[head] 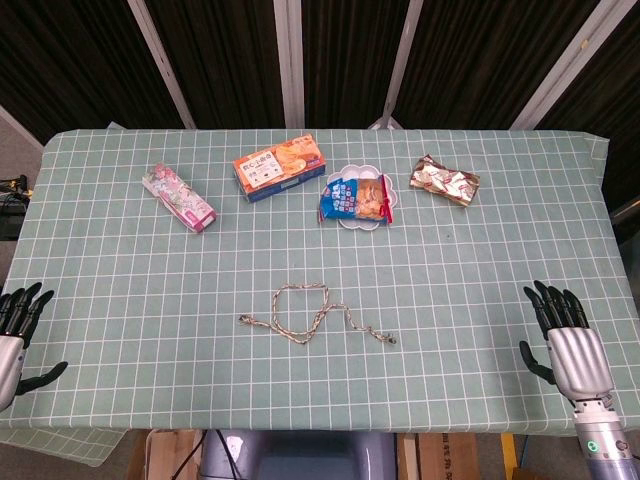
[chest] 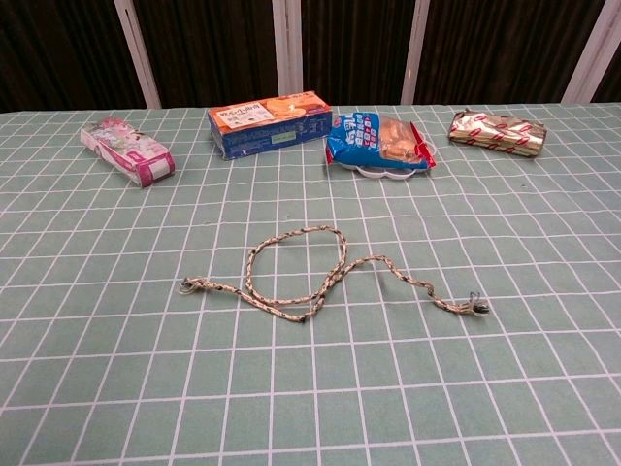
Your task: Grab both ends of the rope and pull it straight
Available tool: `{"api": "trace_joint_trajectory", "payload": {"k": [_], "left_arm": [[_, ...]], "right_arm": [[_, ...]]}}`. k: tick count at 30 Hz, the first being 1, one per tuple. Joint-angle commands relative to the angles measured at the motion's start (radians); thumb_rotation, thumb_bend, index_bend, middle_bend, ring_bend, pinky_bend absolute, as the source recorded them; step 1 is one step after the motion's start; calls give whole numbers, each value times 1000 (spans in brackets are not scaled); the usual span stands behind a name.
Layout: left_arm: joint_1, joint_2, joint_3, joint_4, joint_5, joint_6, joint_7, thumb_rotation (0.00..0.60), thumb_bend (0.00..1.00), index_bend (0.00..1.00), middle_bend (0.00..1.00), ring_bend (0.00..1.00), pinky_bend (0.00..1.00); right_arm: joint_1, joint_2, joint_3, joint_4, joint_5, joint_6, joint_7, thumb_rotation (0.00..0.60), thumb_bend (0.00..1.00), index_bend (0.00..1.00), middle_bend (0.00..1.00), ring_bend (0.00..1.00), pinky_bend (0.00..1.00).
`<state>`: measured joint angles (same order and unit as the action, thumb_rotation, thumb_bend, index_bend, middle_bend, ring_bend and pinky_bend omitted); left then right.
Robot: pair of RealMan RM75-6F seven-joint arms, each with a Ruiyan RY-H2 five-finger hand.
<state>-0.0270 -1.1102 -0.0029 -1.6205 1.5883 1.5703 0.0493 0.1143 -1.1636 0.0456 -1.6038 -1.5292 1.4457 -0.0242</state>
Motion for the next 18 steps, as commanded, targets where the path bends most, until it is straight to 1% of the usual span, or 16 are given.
{"api": "trace_joint_trajectory", "payload": {"k": [1, 11, 16, 18], "left_arm": [[0, 0, 0, 0, 0, 0, 0, 600, 121, 47, 0, 0, 0], [1, 2, 1, -2, 3, 4, -2, 600, 121, 47, 0, 0, 0], [0, 0, 1, -1, 10, 6, 2, 600, 121, 47, 0, 0, 0], [0, 0, 1, 0, 11, 6, 3, 600, 121, 46, 0, 0, 0]], "right_arm": [[0, 0, 0, 0, -1, 1, 0, 600, 436, 0, 0, 0, 0], [2, 0, -11, -25, -30, 4, 3, 600, 437, 0, 0, 0, 0], [18, -11, -25, -97, -60, -17, -7, 600, 436, 0, 0, 0, 0], [31, -22, -24, -122, -64, -36, -23, 600, 436, 26, 0, 0, 0]]}}
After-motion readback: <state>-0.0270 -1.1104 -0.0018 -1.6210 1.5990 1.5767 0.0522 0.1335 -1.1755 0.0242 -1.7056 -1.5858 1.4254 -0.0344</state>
